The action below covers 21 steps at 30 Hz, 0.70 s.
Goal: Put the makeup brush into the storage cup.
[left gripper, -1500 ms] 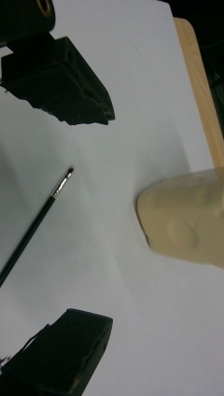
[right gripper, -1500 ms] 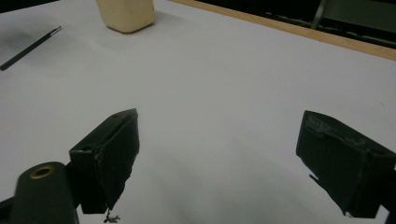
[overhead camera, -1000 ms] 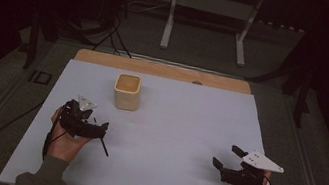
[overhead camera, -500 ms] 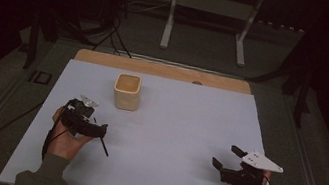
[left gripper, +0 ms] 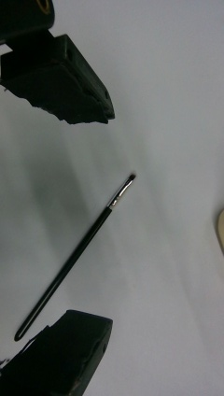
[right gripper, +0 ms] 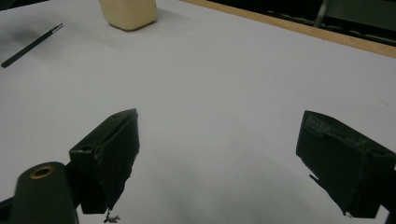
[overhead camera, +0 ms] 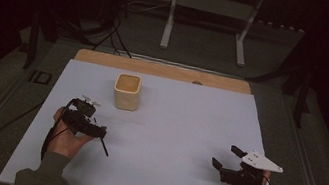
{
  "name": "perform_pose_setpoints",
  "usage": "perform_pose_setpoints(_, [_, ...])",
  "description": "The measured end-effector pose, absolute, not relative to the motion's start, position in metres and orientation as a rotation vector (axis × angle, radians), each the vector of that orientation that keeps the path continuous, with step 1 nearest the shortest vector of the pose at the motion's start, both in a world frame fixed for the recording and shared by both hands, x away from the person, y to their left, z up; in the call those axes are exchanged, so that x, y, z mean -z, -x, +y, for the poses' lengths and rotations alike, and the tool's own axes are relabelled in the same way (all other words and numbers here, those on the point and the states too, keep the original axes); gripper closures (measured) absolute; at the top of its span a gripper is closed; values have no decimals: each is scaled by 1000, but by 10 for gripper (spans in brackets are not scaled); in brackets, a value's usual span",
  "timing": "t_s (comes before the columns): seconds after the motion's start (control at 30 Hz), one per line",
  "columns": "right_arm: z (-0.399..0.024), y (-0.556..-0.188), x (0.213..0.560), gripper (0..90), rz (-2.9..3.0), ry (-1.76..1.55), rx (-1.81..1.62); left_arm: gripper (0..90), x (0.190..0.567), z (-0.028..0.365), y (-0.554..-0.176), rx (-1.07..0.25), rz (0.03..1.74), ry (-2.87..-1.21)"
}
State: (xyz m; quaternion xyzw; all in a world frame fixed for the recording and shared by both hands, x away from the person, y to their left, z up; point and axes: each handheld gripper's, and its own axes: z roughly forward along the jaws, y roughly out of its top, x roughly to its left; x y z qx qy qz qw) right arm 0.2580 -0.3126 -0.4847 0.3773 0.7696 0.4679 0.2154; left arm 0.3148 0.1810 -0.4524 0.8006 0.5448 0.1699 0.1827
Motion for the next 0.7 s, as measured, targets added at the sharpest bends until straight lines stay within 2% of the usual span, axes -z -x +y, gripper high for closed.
perform_pose_setpoints(0.7, [-312, -258, 485, 132, 2138, -1045, -1296, 28, 465, 182, -323, -397, 1603, -2311])
